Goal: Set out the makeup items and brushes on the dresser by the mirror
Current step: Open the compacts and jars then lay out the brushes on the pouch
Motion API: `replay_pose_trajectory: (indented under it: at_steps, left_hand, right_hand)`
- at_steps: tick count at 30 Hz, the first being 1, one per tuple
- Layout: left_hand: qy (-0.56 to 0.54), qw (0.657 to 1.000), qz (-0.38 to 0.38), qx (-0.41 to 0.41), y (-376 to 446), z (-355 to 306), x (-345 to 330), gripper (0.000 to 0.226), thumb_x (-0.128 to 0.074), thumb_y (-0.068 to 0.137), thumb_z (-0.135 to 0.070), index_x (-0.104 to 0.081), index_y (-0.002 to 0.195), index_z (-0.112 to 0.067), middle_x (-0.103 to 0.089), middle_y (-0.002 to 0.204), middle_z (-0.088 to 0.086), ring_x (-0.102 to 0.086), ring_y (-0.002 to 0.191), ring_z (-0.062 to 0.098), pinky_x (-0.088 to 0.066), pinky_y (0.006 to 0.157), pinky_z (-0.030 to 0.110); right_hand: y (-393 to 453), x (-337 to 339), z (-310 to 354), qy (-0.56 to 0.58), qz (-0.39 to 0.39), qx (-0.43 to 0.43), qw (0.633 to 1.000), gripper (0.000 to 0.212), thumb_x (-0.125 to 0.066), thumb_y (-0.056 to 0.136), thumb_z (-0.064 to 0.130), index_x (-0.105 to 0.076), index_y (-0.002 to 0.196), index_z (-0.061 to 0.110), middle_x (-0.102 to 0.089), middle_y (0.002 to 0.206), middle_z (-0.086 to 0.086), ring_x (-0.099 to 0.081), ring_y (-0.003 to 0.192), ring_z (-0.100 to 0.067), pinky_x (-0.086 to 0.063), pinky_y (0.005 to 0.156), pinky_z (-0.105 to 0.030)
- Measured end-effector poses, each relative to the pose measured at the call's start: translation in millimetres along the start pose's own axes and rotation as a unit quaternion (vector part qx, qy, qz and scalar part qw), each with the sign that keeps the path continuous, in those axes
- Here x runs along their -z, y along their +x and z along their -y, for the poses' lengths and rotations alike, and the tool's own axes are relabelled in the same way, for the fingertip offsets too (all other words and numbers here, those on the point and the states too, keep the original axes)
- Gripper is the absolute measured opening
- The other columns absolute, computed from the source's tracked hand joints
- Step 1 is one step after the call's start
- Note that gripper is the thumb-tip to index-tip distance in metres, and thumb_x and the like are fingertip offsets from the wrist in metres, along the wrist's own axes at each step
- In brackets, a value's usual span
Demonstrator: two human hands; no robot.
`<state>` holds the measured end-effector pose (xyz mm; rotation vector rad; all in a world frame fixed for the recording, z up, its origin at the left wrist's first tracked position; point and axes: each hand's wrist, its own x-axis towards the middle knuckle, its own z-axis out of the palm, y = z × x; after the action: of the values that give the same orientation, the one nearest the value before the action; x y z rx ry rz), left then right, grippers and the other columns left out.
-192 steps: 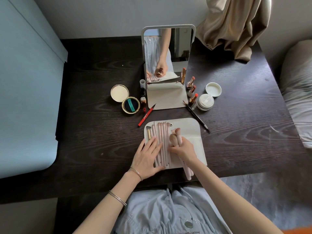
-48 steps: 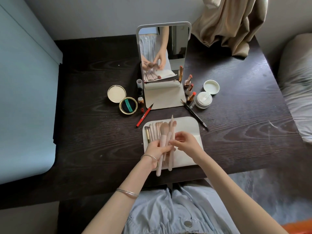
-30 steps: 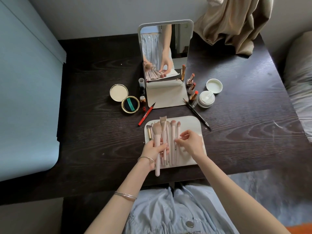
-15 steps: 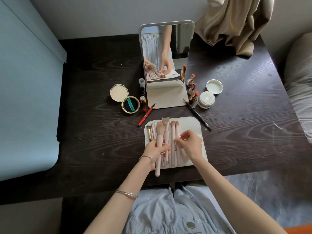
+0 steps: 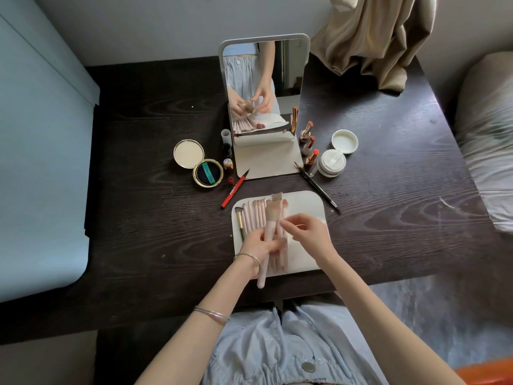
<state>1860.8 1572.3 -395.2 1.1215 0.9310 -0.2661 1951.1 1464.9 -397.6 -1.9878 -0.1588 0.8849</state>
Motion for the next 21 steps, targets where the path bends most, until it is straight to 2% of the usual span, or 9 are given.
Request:
replay_pose_trajectory:
  at_steps: [3,6,8,10,14,18,21]
  left_hand:
    - [0.017,1.000,0.008,-0.009,1,-3,-8,0.021,-0.069,0.081,-0.008,-0.064,0.101,-0.007,-0.066,0.091,0.008,-0.065,0.085,0.017,-0.056,0.069,0.020]
    - [0.039,0.999,0.026,-0.007,2,-2,-12,0.026,-0.071,0.080,-0.007,-0.064,0.105,-0.008,-0.068,0.102,0.013,-0.066,0.094,0.023,-0.057,0.079,0.029]
    - [0.012,1.000,0.022,-0.002,3,1,-14,0.029,-0.069,0.082,-0.006,-0.063,0.109,-0.004,-0.067,0.106,0.014,-0.066,0.095,0.023,-0.057,0.082,0.031]
    - [0.000,1.000,-0.011,-0.001,3,3,-15,0.029,-0.065,0.085,-0.006,-0.060,0.113,0.000,-0.066,0.101,0.011,-0.066,0.091,0.020,-0.057,0.081,0.028]
    - [0.089,0.991,-0.092,-0.049,5,3,-12,0.020,-0.055,0.091,-0.013,-0.058,0.110,-0.004,-0.060,0.080,0.003,-0.061,0.070,0.011,-0.056,0.071,0.023]
    - [0.049,0.995,-0.079,-0.023,5,0,-8,0.022,-0.052,0.090,-0.008,-0.056,0.110,-0.003,-0.055,0.073,0.002,-0.054,0.063,0.008,-0.049,0.058,0.015]
    - [-0.013,0.998,-0.061,0.014,5,-1,-8,0.022,-0.048,0.090,-0.005,-0.055,0.111,-0.003,-0.056,0.077,0.006,-0.055,0.066,0.011,-0.051,0.065,0.021]
  right_hand:
    - [-1,6,1,0.062,0.031,-0.040,0.997,0.021,-0.070,0.083,0.016,-0.065,0.101,0.007,-0.067,0.087,0.000,-0.062,0.082,-0.012,-0.048,0.064,-0.017]
    - [2,13,-1,0.063,0.059,-0.066,0.994,0.027,-0.073,0.081,0.019,-0.064,0.103,0.006,-0.066,0.086,-0.001,-0.060,0.076,-0.009,-0.047,0.059,-0.015]
    - [6,16,-6,0.057,0.037,-0.066,0.996,0.023,-0.072,0.081,0.017,-0.066,0.100,0.006,-0.067,0.087,-0.002,-0.061,0.080,-0.011,-0.046,0.062,-0.017]
    - [11,17,-13,0.027,-0.018,-0.066,0.997,0.019,-0.070,0.081,0.016,-0.069,0.099,0.009,-0.068,0.087,0.000,-0.062,0.085,-0.013,-0.048,0.066,-0.021]
    - [15,15,-22,-0.061,-0.042,-0.093,0.993,0.027,-0.071,0.080,0.019,-0.067,0.106,0.011,-0.069,0.089,-0.002,-0.065,0.084,-0.016,-0.056,0.071,-0.032]
    - [14,11,-21,-0.086,-0.054,-0.077,0.992,0.022,-0.074,0.076,0.021,-0.063,0.094,0.015,-0.068,0.083,0.000,-0.067,0.085,-0.021,-0.055,0.081,-0.045]
    - [11,7,-22,-0.099,-0.057,-0.067,0.991,0.021,-0.072,0.077,0.018,-0.063,0.094,0.011,-0.063,0.077,0.005,-0.067,0.081,-0.020,-0.055,0.079,-0.045]
